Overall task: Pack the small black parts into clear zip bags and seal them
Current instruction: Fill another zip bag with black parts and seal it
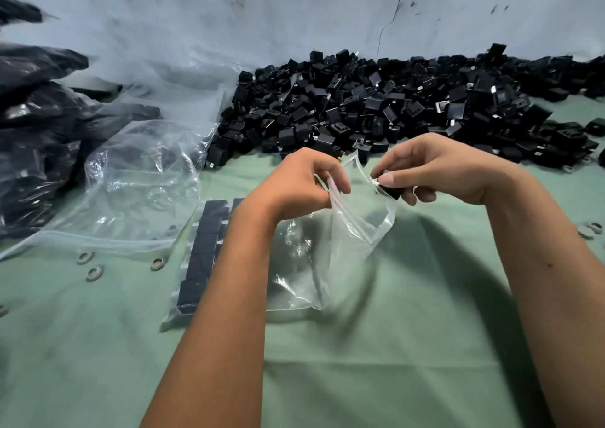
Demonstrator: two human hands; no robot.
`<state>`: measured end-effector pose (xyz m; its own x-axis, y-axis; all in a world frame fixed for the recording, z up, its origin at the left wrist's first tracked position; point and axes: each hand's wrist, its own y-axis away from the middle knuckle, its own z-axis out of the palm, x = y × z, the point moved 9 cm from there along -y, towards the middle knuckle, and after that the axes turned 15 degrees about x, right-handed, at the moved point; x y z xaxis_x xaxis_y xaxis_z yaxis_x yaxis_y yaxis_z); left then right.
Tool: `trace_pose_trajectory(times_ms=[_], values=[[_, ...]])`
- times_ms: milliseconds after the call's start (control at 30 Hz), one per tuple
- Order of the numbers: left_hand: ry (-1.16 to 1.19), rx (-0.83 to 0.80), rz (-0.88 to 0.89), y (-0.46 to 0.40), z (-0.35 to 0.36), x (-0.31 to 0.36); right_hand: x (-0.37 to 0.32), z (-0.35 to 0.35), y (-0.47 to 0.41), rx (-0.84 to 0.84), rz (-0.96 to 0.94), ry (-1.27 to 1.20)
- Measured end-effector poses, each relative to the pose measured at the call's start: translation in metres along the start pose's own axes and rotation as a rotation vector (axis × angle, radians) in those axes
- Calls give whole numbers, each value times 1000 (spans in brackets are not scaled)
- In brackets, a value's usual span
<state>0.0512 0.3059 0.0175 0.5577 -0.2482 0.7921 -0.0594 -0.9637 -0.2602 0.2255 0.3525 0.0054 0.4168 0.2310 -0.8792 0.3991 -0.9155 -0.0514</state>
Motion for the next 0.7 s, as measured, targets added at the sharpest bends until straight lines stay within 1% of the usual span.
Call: trace_pose_trajectory(times_ms=[133,167,233,300,367,433,533,633,700], values=[[42,-20,-4,0,2,2,-18,28,16,-288,3,22],[51,-20,-1,0,2,4,-21,34,19,-334,7,25],[44,-19,10,0,3,8,-27,33,20,-319,-4,18],[0,-31,18,0,6,10,-36,18,18,-214,-29,-22],[-60,-63,21,0,11,9,-44,6,18,-167,-39,-76],[-76,-102,15,1,17,6,-50,8,22,-211,-37,-83],[-64,-133,3,2,22,2,-46,21,22,-271,-15,32],[-40,-127,-31,4,20,-2,-24,30,21,-307,118,173],[-14,-106,-26,4,16,1,-13,34,19,-301,164,247]])
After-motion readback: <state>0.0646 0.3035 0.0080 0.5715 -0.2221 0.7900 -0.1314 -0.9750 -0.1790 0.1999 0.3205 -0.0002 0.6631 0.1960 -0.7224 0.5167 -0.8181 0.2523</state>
